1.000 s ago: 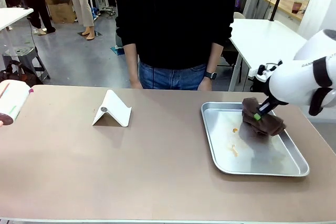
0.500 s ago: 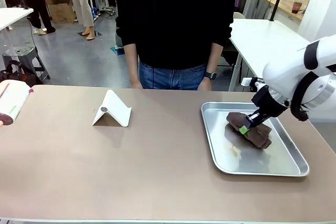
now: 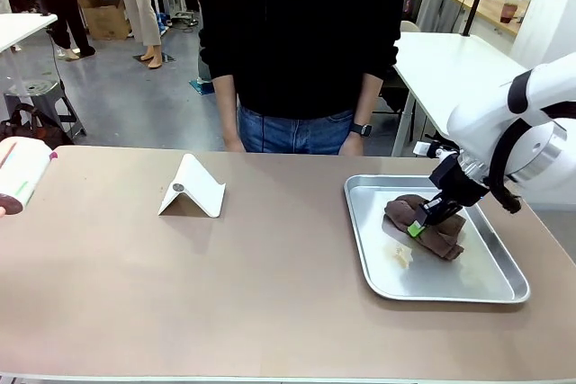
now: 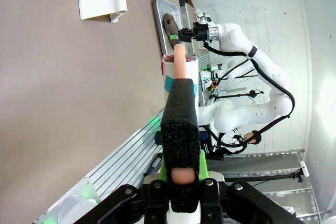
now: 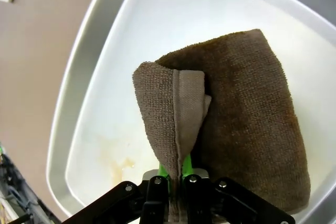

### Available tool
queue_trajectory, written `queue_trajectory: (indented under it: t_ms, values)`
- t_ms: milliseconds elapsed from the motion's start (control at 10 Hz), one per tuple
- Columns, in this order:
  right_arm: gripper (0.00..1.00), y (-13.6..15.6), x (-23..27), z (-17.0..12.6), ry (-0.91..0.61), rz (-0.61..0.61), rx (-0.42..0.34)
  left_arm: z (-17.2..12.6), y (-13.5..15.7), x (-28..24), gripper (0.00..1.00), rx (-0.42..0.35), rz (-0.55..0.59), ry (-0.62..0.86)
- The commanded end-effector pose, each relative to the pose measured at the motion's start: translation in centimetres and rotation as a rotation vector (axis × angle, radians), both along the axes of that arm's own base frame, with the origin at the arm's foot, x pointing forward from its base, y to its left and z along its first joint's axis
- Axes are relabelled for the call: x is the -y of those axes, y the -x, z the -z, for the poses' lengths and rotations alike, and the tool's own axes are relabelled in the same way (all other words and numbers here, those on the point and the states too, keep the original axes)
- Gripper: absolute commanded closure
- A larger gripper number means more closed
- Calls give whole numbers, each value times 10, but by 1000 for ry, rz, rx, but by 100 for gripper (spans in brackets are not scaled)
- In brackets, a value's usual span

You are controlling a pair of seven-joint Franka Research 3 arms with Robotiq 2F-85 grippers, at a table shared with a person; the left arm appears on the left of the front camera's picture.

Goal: Clean the surface of the table.
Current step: Clean the area not pointed to by the person.

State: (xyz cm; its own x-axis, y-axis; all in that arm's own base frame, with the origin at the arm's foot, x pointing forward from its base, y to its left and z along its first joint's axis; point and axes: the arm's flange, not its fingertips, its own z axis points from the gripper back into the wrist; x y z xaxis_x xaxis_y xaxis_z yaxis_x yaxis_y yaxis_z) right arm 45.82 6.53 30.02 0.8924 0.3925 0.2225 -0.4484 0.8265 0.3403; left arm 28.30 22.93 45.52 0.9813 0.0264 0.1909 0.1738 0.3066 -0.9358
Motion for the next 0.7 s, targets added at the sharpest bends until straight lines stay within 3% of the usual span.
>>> queue_trajectory:
  t_ms: [0,600]
  values:
    - [91,0,-1,8,-78,-37,-36,-3,2,3,79,-9,-10,6]
    - [91,34,-26,16,-130,-115,-132,-3,2,3,79,-9,-10,6]
